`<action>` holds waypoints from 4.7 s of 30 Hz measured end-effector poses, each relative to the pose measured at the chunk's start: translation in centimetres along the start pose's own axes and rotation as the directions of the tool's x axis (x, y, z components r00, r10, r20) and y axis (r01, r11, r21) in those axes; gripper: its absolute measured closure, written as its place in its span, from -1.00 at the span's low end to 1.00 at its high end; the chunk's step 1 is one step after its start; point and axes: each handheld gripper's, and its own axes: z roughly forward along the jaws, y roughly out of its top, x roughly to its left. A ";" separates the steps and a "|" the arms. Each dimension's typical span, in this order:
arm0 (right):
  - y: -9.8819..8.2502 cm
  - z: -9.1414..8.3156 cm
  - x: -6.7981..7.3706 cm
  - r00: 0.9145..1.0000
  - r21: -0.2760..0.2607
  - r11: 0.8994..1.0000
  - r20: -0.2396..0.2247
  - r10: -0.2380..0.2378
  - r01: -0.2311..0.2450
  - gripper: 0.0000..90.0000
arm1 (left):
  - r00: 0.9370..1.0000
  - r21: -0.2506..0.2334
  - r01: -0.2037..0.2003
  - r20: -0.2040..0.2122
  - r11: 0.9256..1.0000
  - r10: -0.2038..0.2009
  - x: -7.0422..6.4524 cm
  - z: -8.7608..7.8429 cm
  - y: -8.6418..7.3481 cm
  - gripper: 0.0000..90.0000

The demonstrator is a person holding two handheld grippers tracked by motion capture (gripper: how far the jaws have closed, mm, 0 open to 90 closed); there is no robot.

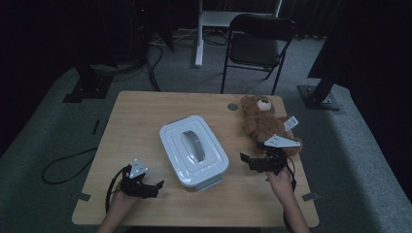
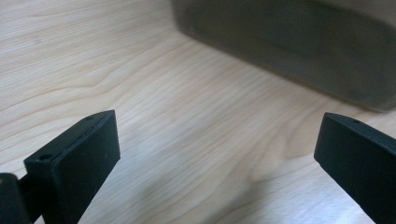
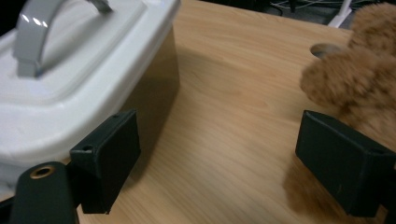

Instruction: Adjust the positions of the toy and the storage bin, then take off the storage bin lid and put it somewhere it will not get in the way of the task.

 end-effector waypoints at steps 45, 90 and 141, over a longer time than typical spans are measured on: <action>-11.7 -0.7 -5.4 0.970 0.199 0.978 0.241 0.018 -0.067 -0.72 | 0.998 -0.095 0.058 -0.018 0.994 -0.060 -1.0 -6.8 6.5 -0.98; -11.7 -0.7 -5.3 0.966 0.198 0.977 0.256 0.022 -0.074 -0.70 | 0.995 -0.070 0.043 0.090 0.997 -0.036 -8.1 -0.5 16.3 -0.98; -11.7 -0.7 -5.4 0.966 0.196 0.978 0.259 0.024 -0.076 -0.69 | 0.916 -0.052 0.219 0.356 0.974 -0.187 -7.3 1.2 16.7 0.55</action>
